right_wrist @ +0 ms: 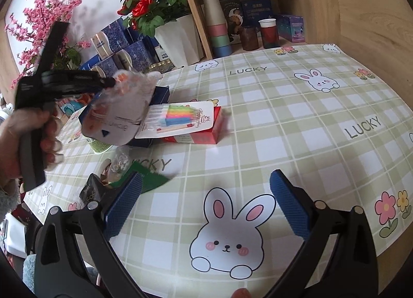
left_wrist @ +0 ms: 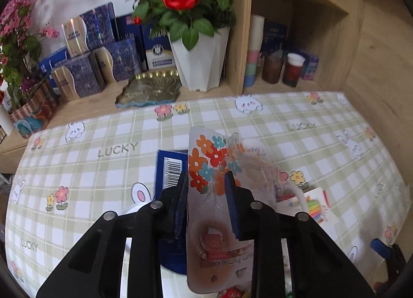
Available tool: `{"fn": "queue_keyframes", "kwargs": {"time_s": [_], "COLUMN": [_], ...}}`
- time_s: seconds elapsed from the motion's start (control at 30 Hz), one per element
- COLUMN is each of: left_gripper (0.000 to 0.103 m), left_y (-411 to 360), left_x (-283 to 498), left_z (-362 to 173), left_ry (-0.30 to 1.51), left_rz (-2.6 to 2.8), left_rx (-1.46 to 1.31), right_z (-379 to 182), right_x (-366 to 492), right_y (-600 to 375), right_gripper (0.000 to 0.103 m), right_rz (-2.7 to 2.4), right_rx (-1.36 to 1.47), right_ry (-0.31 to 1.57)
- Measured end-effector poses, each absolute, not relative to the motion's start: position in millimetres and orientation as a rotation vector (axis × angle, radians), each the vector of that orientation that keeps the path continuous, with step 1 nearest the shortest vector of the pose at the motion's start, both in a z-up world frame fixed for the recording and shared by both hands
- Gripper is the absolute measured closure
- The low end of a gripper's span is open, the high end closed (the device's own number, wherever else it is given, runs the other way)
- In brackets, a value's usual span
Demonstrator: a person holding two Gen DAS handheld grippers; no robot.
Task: Collect trash
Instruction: 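Move the left tool to the table and grasp the blue snack package, then grasp the green packet with the right tool while the left tool holds the floral bag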
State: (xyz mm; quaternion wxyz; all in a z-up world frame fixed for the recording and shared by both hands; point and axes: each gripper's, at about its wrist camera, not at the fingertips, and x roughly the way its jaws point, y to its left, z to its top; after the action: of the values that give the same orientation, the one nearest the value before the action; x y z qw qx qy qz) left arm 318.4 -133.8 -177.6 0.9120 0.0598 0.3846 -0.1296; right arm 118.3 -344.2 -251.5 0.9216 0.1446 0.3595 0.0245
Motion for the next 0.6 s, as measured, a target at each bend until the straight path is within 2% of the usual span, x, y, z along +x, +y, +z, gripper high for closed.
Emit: {"fn": "queue_keyframes", "kwargs": {"time_s": [0.6], "left_gripper": [0.076], "left_y": [-61], "left_x": [253], "left_z": [-130], "left_ry": [0.671], "left_rz": [-0.247], "left_rx": [0.102], "right_z": [-272], "right_x": [143], "right_y": [-280], "right_gripper": [0.006], "right_rz": [0.214], "right_rx": [0.373], "right_ry": [0.834]}}
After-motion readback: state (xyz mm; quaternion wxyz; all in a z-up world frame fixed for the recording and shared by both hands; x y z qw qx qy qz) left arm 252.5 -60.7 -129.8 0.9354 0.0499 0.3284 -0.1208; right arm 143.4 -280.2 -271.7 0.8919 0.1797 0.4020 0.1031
